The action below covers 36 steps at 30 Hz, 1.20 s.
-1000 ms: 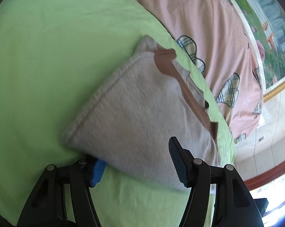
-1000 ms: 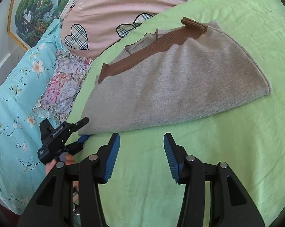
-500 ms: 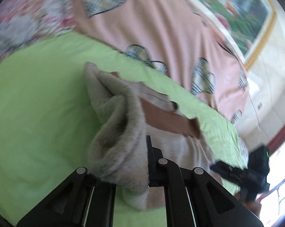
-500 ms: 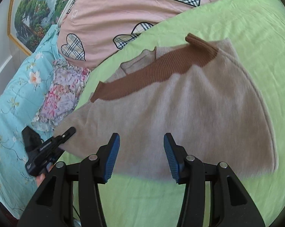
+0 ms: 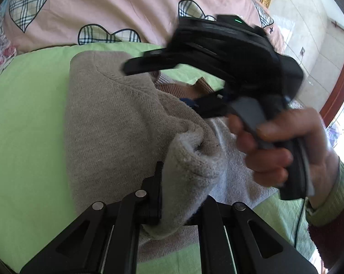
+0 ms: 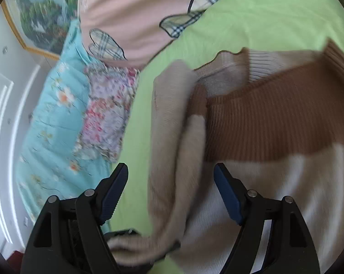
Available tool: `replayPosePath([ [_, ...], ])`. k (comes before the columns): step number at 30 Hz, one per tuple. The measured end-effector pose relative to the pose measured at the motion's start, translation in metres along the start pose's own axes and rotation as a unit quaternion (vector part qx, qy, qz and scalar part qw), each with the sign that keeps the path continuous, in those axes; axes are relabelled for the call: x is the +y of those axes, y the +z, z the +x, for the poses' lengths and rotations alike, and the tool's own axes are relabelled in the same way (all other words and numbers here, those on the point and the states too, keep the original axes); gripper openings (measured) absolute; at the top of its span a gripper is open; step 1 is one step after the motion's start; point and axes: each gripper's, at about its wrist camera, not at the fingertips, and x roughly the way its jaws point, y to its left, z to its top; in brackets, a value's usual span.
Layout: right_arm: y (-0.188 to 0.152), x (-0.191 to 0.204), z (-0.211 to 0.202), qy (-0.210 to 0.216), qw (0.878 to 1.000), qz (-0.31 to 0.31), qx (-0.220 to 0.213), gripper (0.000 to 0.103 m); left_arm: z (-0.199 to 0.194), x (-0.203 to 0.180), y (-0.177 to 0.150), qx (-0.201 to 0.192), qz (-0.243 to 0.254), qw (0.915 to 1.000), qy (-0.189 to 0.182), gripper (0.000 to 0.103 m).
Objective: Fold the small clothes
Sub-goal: 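Fold the grasped side over toward the right gripper with the left gripper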
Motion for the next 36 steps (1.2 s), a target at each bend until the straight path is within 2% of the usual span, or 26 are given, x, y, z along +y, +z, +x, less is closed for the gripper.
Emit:
replayPosePath([
  [1, 0.007, 0.003, 0.010, -0.004, 1.000, -0.011, 0.005, 0.078, 0.000, 0.000, 0.001, 0.000, -0.002, 1.0000, -0.001, 0.006],
  [2, 0.013, 0.006, 0.020, -0.002, 1.000, -0.018, 0.009, 0.070, -0.001, 0.000, 0.002, 0.001, -0.002, 1.0000, -0.001, 0.006],
  [3, 0.017, 0.006, 0.026, -0.003, 1.000, -0.020, 0.012, 0.043, -0.001, 0.000, 0.003, 0.001, 0.000, 1.0000, 0.003, 0.006],
  [5, 0.026, 0.006, 0.037, -0.013, 1.000, -0.014, 0.022, 0.021, -0.006, -0.001, 0.004, -0.002, 0.006, 0.9999, 0.009, 0.006],
  [6, 0.028, 0.011, 0.036, -0.018, 0.999, -0.022, 0.019, 0.020, -0.012, -0.003, 0.006, -0.006, 0.011, 0.9999, 0.010, 0.006],
  [9, 0.025, 0.034, 0.011, -0.030, 0.997, -0.073, -0.008, 0.019, -0.024, -0.014, 0.012, -0.014, 0.019, 0.9997, -0.009, 0.006],
  [13, 0.010, 0.052, -0.047, -0.052, 0.990, -0.123, -0.051, 0.018, -0.022, -0.048, 0.019, -0.019, 0.032, 0.9979, -0.053, 0.007],
  [16, -0.003, 0.039, -0.087, -0.087, 0.986, -0.124, -0.071, 0.018, -0.001, -0.079, 0.018, -0.008, 0.047, 0.9961, -0.074, 0.007],
  [19, -0.014, 0.006, -0.112, -0.114, 0.986, -0.094, -0.078, 0.018, 0.027, -0.103, 0.012, 0.018, 0.054, 0.9944, -0.089, 0.007],
  [22, -0.022, -0.030, -0.122, -0.137, 0.985, -0.068, -0.080, 0.018, 0.049, -0.117, 0.005, 0.041, 0.061, 0.9932, -0.090, 0.007],
  [24, -0.025, -0.042, -0.127, -0.137, 0.985, -0.062, -0.086, 0.018, 0.057, -0.122, 0.004, 0.046, 0.064, 0.9925, -0.093, 0.007],
  [28, -0.029, -0.050, -0.137, -0.141, 0.983, -0.065, -0.096, 0.018, 0.068, -0.120, 0.007, 0.051, 0.064, 0.9914, -0.102, 0.007],
  [34, -0.032, -0.077, -0.126, -0.164, 0.981, -0.049, -0.090, 0.019, 0.090, -0.116, 0.003, 0.077, 0.049, 0.9907, -0.101, 0.009],
  [36, -0.034, -0.082, -0.126, -0.171, 0.980, -0.045, -0.094, 0.023, 0.089, -0.119, 0.001, 0.083, 0.048, 0.9902, -0.101, 0.011],
])
